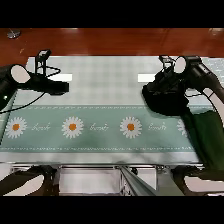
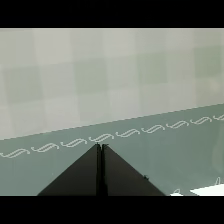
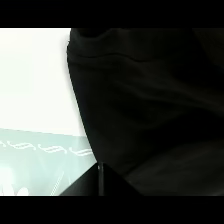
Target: Fold the shirts.
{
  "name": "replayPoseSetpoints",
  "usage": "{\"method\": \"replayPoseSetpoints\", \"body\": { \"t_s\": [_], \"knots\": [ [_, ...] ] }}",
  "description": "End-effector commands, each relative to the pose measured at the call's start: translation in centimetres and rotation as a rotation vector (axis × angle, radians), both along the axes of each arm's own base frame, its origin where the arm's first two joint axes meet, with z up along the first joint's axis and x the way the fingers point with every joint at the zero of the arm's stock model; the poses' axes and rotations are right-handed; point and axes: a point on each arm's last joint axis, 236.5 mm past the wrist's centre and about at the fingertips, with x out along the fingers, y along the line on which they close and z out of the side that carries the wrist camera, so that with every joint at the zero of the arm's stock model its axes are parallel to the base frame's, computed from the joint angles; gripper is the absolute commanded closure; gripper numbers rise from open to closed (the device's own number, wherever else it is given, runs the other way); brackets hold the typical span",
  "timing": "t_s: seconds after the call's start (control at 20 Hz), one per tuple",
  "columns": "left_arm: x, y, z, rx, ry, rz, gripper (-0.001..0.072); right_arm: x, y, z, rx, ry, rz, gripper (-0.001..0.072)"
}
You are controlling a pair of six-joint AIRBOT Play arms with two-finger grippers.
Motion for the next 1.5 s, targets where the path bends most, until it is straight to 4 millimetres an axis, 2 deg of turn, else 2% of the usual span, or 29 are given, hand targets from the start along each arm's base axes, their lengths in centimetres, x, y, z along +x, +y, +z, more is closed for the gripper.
{"method": "replayPoseSetpoints", "body": {
  "t_s": [0.0,0.1,0.2,0.25,0.3,0.35,0.4,0.5,0.55,0.65,0.75,0.8,0.9,0.95,1.0,1.05,1.15,1.25,1.3,1.35,1.45],
  "knots": [
    [0.0,0.0,0.0,0.000,0.000,0.001,0.0691,0.0,0.0,0.0,0.001,0.000,0.000,0.0673],
    [0.5,0.1,0.2,-0.001,-0.020,0.007,0.0691,0.6,-0.2,0.0,-0.008,-0.026,0.002,0.0673],
    [2.6,0.2,1.2,-0.008,-0.115,0.031,0.0690,2.4,-1.0,0.4,-0.045,-0.104,0.008,0.0671],
    [3.8,0.3,1.8,-0.011,-0.169,0.046,0.0688,3.6,-2.0,0.7,-0.092,-0.160,0.018,0.0596],
    [5.1,0.5,2.4,-0.014,-0.230,0.064,0.0611,5.0,-3.1,1.2,-0.148,-0.222,0.032,0.0290],
    [6.3,0.6,2.9,-0.017,-0.281,0.079,0.0256,6.4,-4.3,1.8,-0.201,-0.286,0.036,0.0083],
    [7.2,0.7,3.3,-0.022,-0.317,0.094,0.0006,7.8,-5.7,2.7,-0.265,-0.353,0.033,0.0079],
    [8.4,1.0,3.4,-0.019,-0.361,0.109,0.0001,10.1,-8.6,4.3,-0.341,-0.458,-0.041,0.0079],
    [8.6,1.1,3.2,-0.020,-0.363,0.114,0.0001,10.6,-10.2,4.1,-0.338,-0.469,-0.103,0.0079],
    [8.6,1.0,2.3,-0.016,-0.340,0.112,0.0001,9.7,-13.7,1.2,-0.332,-0.374,-0.220,0.0079],
    [8.3,1.0,1.0,-0.012,-0.300,0.106,0.0001,7.1,-15.9,-2.8,-0.306,-0.205,-0.311,0.0079],
    [8.0,0.9,0.5,-0.010,-0.281,0.104,0.0001,5.8,-16.2,-4.5,-0.277,-0.126,-0.338,0.0080],
    [7.6,0.8,-0.3,-0.008,-0.247,0.096,0.0001,3.7,-15.0,-7.0,-0.185,0.004,-0.342,0.0102],
    [7.3,0.8,-0.4,-0.007,-0.232,0.093,0.0001,3.1,-14.1,-7.4,-0.138,0.042,-0.322,0.0176],
    [6.8,0.8,-0.4,-0.005,-0.208,0.084,0.0001,2.9,-13.6,-7.0,-0.104,0.059,-0.291,0.0487],
    [6.2,1.0,0.0,0.002,-0.173,0.065,0.0001,3.3,-13.2,-5.5,-0.081,0.054,-0.255,0.0667],
    [5.0,2.2,2.4,0.007,-0.122,0.053,0.0002,5.8,-13.0,0.4,-0.076,-0.058,-0.175,0.0673],
    [3.6,3.4,5.9,0.006,-0.122,0.059,0.0002,9.1,-12.1,9.7,-0.030,-0.297,-0.170,0.0673],
    [2.1,3.5,7.6,0.005,-0.133,0.053,0.0002,10.1,-11.4,15.3,0.006,-0.442,-0.159,0.0673],
    [0.2,3.2,8.6,0.001,-0.130,0.038,0.0002,10.4,-10.5,20.3,0.041,-0.569,-0.145,0.0673],
    [-4.0,1.4,9.6,-0.041,-0.158,0.005,0.0002,9.1,-9.2,29.9,0.092,-0.801,-0.110,0.0673]
  ]
}}
